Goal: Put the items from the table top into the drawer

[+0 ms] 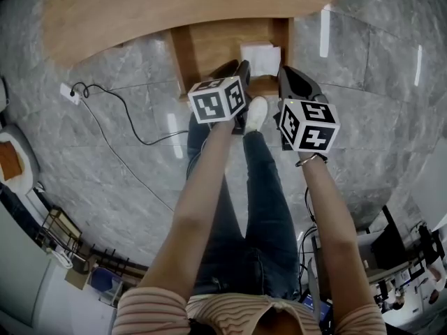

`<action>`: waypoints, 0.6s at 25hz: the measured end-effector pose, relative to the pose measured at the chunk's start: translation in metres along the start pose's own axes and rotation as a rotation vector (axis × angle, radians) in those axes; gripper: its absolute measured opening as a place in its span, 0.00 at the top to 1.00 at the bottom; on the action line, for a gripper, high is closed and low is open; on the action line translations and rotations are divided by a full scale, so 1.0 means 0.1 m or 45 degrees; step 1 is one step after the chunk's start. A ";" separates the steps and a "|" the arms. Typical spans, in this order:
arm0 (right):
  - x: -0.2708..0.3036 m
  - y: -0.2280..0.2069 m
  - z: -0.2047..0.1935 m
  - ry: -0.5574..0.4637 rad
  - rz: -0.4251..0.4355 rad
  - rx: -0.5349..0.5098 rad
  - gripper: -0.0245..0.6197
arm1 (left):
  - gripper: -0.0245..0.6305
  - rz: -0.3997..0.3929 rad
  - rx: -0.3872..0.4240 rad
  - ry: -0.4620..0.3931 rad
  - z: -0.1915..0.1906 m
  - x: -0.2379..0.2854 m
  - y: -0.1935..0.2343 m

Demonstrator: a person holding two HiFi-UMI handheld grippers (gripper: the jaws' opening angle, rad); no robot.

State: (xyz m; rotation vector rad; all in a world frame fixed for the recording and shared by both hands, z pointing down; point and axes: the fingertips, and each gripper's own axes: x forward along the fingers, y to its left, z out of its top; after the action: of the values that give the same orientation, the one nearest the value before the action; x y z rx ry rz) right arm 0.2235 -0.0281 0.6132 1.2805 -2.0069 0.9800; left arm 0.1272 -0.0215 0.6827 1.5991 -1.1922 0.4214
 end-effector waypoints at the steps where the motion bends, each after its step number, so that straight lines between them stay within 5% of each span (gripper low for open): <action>1: -0.03 0.02 0.05 -0.013 0.001 0.001 0.95 | 0.81 -0.003 0.023 -0.010 0.04 -0.06 -0.03; 15: -0.78 0.49 0.89 -0.243 0.108 -0.055 0.95 | 0.94 -0.003 0.267 -0.264 0.75 -1.09 -0.55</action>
State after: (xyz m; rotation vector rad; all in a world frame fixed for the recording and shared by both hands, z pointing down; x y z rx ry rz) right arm 0.2025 -0.0471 0.4880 1.3184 -2.2313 0.8760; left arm 0.1044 -0.0370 0.5421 1.8604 -1.3366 0.3967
